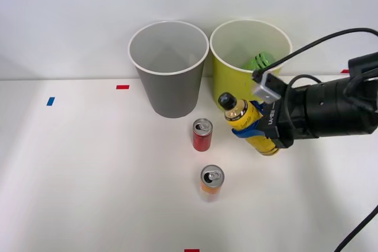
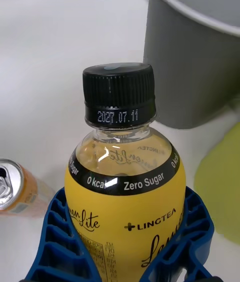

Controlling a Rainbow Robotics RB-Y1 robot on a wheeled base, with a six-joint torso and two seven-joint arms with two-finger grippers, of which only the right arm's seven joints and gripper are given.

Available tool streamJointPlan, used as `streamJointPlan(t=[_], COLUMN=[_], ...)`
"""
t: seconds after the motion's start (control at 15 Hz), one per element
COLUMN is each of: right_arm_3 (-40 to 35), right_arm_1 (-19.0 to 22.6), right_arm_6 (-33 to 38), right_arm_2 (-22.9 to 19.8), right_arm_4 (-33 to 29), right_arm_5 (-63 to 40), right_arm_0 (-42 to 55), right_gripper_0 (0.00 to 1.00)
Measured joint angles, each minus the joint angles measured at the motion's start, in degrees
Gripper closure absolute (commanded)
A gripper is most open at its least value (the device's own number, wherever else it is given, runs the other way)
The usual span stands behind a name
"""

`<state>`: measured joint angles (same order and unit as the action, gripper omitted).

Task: Put cans in the gray bin, plastic bottles in the light green bin

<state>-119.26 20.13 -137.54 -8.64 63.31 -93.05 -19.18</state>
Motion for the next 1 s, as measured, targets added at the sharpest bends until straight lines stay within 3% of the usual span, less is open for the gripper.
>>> streamJointPlan(t=[0.47, 0.73, 1.0], right_arm_3=[-1.72, -2.44, -2.43], right_arm_1=[-6.39, -8.16, -7.65], right_arm_6=[1.46, 3.42, 5.35], right_arm_2=[-10.58, -10.76, -7.62], right_arm_4=[17.33, 22.42, 23.02], right_arm_5=[2.74, 12.02, 26.96], right_arm_0=[-0.23, -0.24, -0.22], right_gripper_0=[1.00, 1.00, 1.00])
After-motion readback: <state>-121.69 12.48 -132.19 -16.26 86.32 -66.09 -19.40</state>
